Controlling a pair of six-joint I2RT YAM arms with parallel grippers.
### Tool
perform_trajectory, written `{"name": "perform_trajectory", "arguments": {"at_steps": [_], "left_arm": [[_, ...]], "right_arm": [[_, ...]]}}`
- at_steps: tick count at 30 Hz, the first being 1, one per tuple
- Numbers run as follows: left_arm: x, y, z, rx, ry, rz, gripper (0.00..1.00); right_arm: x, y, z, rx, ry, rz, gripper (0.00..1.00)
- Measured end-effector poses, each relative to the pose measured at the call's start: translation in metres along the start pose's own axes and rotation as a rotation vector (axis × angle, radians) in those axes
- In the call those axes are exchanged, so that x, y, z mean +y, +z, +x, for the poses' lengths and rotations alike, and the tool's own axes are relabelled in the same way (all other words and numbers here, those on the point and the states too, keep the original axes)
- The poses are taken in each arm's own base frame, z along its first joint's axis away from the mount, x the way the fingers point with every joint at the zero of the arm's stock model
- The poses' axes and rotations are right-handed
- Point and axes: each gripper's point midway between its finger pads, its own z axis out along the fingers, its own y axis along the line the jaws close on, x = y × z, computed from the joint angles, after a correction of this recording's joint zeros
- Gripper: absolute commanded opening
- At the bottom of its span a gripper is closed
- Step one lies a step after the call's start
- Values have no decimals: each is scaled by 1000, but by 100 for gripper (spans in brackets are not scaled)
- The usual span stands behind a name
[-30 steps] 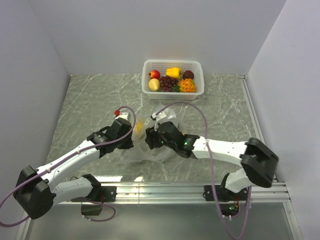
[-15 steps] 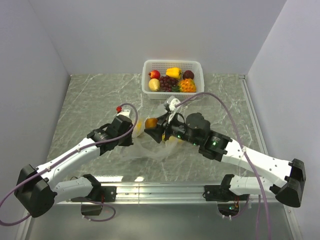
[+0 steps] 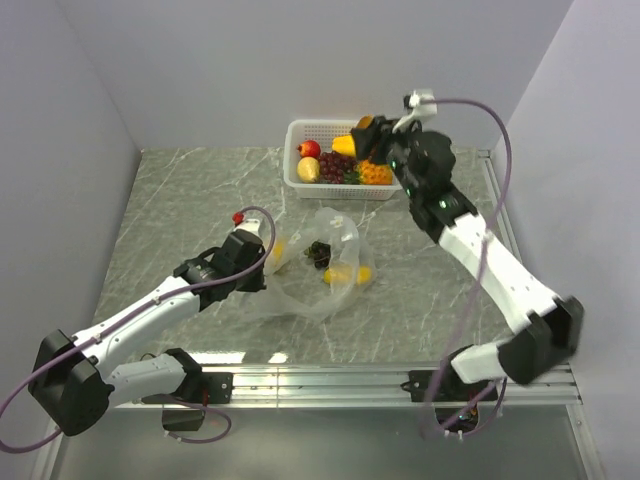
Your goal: Untie the knot of the plastic bag and take out the fruit
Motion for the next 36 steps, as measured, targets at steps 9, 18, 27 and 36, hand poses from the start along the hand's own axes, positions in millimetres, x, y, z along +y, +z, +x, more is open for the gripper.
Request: {"name": "perform_trajectory", "arguments": {"at_steps": [9,18,27,36], "left_arm": [[9,0,-5,-13,-28,-11,1],[12,3,-7,-8,-45,1,1],[11,2,-8,-3,-55,23,1],[8,-2,-12,-18,-67,50,1]], "right_arm": [[-112,128,134,255,41,184,14],[-114,175,218,401,86,101,93],[-81,152,152,343,23,16,79],[88,1,59,258,-213,-301,61]]}}
